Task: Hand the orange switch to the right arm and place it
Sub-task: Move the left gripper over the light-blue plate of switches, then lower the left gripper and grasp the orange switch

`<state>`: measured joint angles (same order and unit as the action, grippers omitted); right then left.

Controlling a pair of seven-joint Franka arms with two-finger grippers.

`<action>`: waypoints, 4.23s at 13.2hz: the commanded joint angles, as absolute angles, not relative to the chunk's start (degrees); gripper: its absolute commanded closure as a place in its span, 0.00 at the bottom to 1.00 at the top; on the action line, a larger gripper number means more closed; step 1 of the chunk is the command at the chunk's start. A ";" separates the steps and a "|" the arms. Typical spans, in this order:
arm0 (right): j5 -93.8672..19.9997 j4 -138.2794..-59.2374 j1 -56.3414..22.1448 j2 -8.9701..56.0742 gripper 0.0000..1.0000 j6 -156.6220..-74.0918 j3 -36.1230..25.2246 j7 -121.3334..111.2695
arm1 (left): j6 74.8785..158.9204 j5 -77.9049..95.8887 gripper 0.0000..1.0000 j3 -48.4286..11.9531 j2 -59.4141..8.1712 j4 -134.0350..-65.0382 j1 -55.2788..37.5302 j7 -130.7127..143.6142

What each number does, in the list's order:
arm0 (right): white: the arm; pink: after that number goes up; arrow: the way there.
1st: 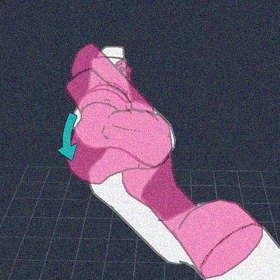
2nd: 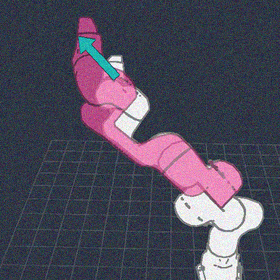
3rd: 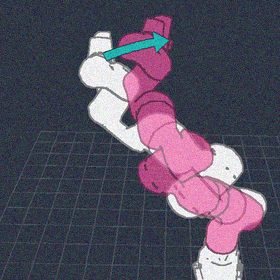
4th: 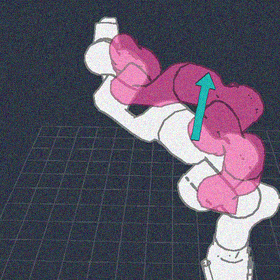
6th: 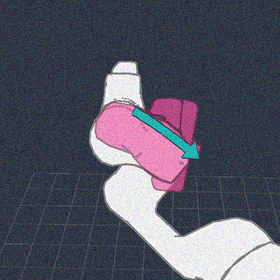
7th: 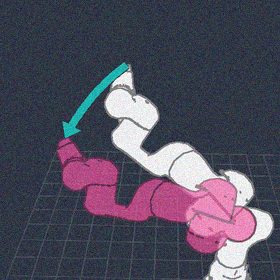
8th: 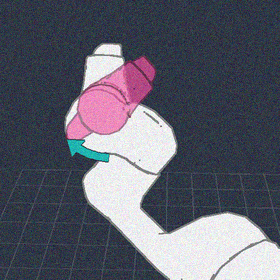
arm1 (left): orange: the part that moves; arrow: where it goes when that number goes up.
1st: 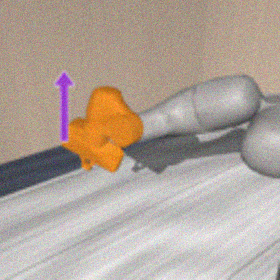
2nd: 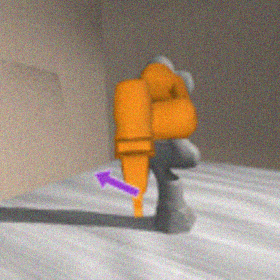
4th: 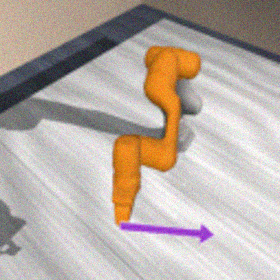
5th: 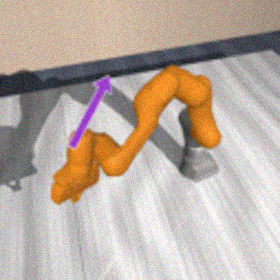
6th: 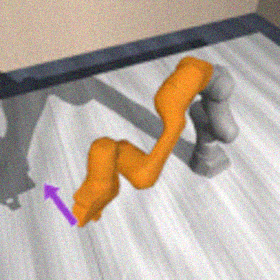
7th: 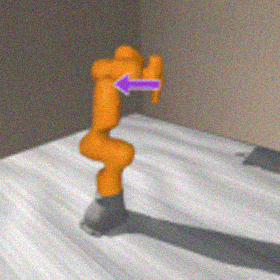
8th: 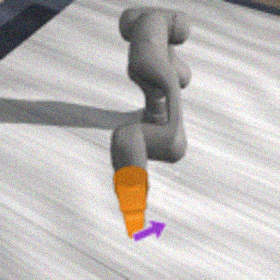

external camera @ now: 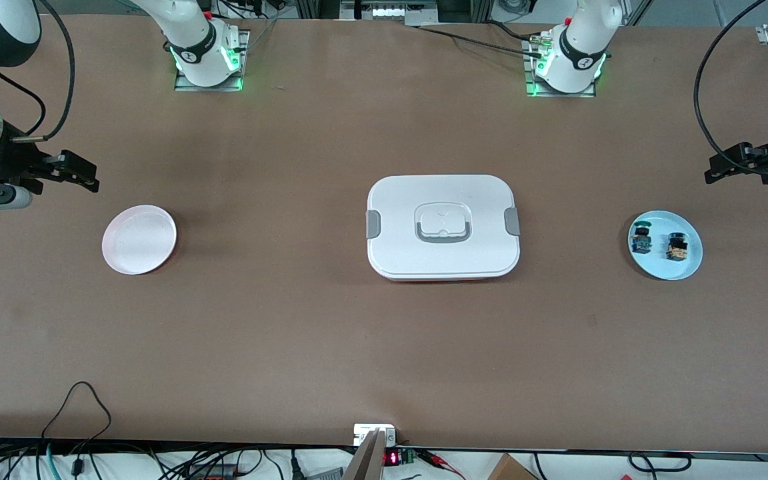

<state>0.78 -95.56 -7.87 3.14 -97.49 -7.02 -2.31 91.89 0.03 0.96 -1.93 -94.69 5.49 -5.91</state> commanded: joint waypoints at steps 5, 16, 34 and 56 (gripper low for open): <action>1.05 -93.00 -7.65 2.55 0.00 -96.33 -7.03 -2.29 | 89.47 0.53 0.00 1.14 -2.81 -92.55 5.27 -5.10; 1.14 -91.67 -7.99 3.34 0.00 -94.84 -6.77 -2.63 | 87.63 -0.70 0.00 1.32 -5.88 -90.97 5.89 -14.80; -1.31 -83.06 -8.09 6.33 0.00 -89.21 -6.59 -2.37 | 125.91 -2.37 0.00 1.23 -21.26 -113.45 16.78 -102.28; -0.35 -83.06 -11.42 5.10 0.00 -86.23 -9.49 -2.11 | 142.21 -1.41 0.00 -0.26 -28.83 -116.72 21.45 -117.42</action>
